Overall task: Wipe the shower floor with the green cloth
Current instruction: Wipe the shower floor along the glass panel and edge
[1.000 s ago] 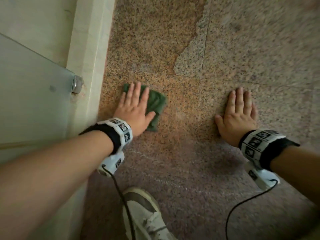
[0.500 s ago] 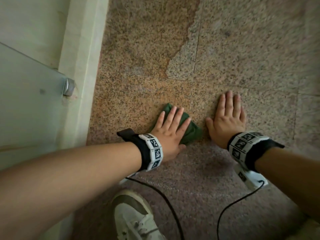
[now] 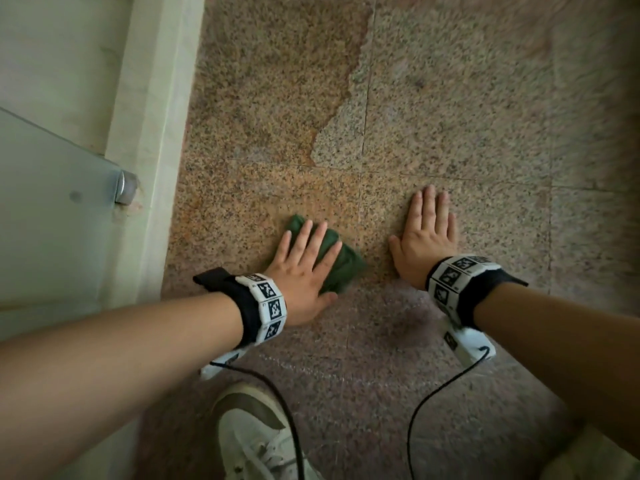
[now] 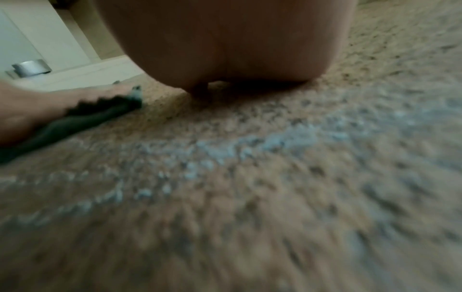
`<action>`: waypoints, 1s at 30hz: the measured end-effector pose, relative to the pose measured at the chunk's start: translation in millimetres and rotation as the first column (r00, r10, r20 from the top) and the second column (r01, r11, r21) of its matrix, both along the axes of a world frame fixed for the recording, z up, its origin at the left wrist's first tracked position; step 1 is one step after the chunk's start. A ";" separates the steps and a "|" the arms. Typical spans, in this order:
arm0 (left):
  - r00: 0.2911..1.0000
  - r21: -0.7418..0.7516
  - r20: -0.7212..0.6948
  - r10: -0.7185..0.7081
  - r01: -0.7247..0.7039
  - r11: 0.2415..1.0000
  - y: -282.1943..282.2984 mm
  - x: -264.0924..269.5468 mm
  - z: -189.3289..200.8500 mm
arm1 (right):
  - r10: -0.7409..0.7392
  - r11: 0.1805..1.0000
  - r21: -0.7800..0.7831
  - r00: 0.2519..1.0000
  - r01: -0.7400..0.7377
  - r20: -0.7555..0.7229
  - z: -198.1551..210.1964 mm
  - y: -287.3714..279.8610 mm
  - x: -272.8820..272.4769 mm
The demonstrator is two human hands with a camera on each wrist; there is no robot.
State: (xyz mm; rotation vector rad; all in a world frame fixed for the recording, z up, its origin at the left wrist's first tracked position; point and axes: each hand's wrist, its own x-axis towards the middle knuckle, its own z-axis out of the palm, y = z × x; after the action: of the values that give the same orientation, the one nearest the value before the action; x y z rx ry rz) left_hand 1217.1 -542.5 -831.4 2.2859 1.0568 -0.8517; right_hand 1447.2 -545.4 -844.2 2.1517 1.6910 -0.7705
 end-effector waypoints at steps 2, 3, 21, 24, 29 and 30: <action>1.000 -0.042 0.022 0.022 -0.021 0.999 -11.0 8.0 1.0 | -0.032 0.999 0.026 0.999 0.032 -0.012 0.9 1.5 -2.4; 0.997 -0.060 0.054 0.059 -0.056 0.997 -7.9 11.9 3.7 | -0.054 0.997 0.045 0.998 0.055 -0.026 3.2 2.0 -4.6; 1.000 0.047 0.011 -0.012 0.012 0.999 39.9 -62.1 0.0 | 0.518 0.855 0.138 0.839 -0.500 -0.165 -3.6 -30.3 -135.7; 0.999 0.079 0.039 -0.027 0.024 0.997 40.2 -64.9 -2.4 | 0.534 0.844 0.146 0.832 -0.516 -0.150 -6.2 -31.9 -131.1; 0.995 0.128 0.034 -0.098 0.093 0.987 38.2 -54.4 0.3 | 0.497 0.865 0.167 0.855 -0.474 -0.149 -6.1 -43.5 -94.0; 0.993 0.129 0.026 -0.117 0.113 0.985 38.1 -48.1 1.4 | 0.463 0.884 0.144 0.874 -0.444 -0.149 -5.7 -48.7 -76.3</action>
State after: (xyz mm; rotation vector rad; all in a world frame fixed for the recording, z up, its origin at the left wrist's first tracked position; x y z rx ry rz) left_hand 1169.0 -504.4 -830.0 2.4799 0.9986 -0.8078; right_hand 1371.0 -594.0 -849.9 1.6677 2.2616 -0.7632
